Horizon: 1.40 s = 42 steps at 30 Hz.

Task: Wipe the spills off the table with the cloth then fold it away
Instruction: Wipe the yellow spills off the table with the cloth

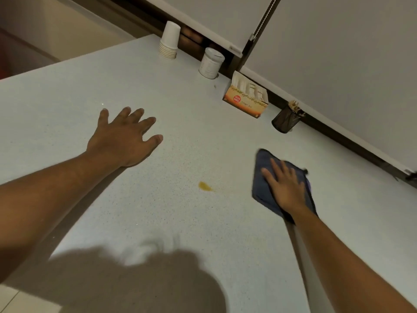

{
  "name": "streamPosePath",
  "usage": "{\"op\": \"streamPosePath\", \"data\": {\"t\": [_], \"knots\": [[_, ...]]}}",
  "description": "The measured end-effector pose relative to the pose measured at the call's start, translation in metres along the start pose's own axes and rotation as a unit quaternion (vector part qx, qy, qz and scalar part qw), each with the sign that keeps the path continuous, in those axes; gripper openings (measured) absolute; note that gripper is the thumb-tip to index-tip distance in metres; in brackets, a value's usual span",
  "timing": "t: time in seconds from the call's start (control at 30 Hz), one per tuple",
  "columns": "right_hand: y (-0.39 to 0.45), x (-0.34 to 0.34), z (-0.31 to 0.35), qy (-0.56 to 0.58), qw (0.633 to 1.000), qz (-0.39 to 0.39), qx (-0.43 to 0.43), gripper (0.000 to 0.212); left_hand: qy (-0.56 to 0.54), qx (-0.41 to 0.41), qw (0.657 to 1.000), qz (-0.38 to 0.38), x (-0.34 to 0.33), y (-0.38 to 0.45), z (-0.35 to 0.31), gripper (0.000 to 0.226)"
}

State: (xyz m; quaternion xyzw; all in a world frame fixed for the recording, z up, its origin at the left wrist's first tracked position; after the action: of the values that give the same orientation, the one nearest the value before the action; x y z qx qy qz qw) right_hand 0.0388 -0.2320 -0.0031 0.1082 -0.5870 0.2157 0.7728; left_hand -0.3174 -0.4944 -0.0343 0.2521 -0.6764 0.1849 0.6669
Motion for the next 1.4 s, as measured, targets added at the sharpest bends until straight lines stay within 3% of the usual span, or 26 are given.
{"op": "streamPosePath", "data": {"t": [0.1,0.3,0.4,0.53,0.7,0.87,0.97,1.1,1.23,1.4], "knots": [[-0.066,-0.009,-0.009,0.010,1.000,0.003,-0.028,0.081,-0.013,0.004,1.000,-0.005,0.003,-0.003,-0.002,0.088],[-0.156,-0.044,0.072,-0.042,0.991,0.042,0.120,0.085,-0.028,0.012,0.999,-0.009,0.003,-0.006,-0.005,0.086],[-0.132,-0.061,0.119,-0.014,0.986,0.043,0.160,0.084,-0.028,0.016,0.999,-0.011,0.001,-0.006,-0.004,0.079],[-0.036,-0.065,0.156,0.021,0.988,0.042,0.146,0.081,-0.021,0.011,1.000,-0.012,0.000,-0.004,0.000,0.071],[0.052,-0.029,0.102,0.027,0.999,0.016,0.011,0.082,-0.011,0.002,1.000,-0.014,0.002,-0.004,0.001,0.068],[-0.032,-0.009,0.026,0.017,0.999,-0.011,-0.036,0.081,-0.009,0.011,1.000,-0.008,0.004,-0.005,-0.002,0.068],[-0.114,-0.026,0.037,-0.015,1.000,0.011,0.010,0.088,-0.006,0.020,1.000,-0.002,0.002,-0.005,-0.007,0.067],[-0.158,-0.059,0.103,-0.047,0.985,0.055,0.157,0.081,-0.005,0.024,1.000,0.001,-0.001,-0.006,-0.008,0.067],[-0.101,-0.066,0.156,-0.024,0.975,0.068,0.212,0.081,-0.012,0.034,0.999,0.003,-0.002,-0.006,-0.008,0.066],[0.030,-0.075,0.208,-0.004,0.980,0.051,0.192,0.084,0.004,0.032,0.999,0.001,-0.004,-0.004,-0.006,0.068]]}}
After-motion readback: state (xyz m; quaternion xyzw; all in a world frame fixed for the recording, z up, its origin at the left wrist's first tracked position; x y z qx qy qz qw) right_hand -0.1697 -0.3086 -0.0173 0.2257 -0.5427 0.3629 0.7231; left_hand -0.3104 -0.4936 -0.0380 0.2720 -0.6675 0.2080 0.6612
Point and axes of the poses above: each hand's wrist, its own y-axis towards the middle knuckle, its own x-axis out of the back of the hand, z = x × y, the point moved 1 cm from there along y, towards the middle knuckle, and after that the axes turned 10 degrees about y, right-handed, at the moved point
